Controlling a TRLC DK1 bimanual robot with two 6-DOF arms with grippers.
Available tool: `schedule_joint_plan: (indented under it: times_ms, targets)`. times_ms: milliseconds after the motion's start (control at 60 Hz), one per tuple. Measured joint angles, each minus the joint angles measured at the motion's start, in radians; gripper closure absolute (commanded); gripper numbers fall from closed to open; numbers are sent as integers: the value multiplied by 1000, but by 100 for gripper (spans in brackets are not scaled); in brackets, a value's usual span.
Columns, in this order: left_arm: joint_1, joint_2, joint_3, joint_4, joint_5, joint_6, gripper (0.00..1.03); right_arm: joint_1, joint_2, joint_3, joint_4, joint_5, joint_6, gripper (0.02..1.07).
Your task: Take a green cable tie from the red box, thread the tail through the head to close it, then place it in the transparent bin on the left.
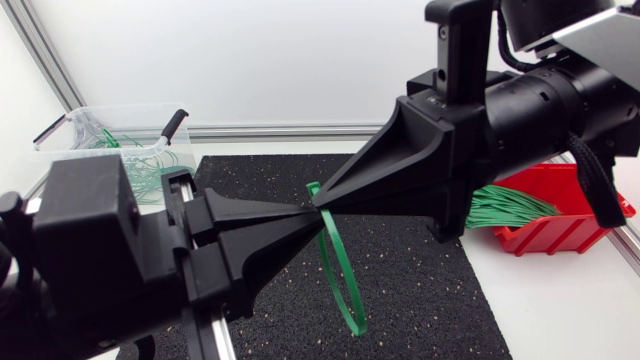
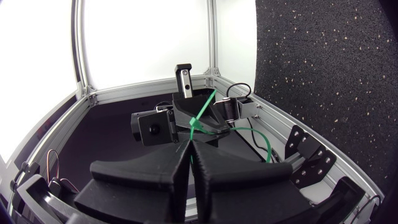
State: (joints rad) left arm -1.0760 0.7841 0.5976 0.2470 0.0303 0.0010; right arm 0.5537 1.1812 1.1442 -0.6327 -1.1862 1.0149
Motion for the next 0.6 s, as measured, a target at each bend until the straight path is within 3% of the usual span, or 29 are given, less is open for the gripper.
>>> schedule_joint_plan:
  times_ms: [150, 367, 467, 600]
  targets:
    - [28, -19, 0, -19, 23, 1, 99, -4, -3, 0, 1, 7, 0, 75]
    - [138, -36, 0, -33, 120, 0, 99, -6, -24, 0, 27, 11, 0, 74]
    - [160, -45, 0, -49, 149, 0, 99, -13, -35, 0, 39, 11, -1, 61]
    - [164, -62, -14, -63, 165, 17, 99, -36, -36, 0, 79, 5, -3, 59]
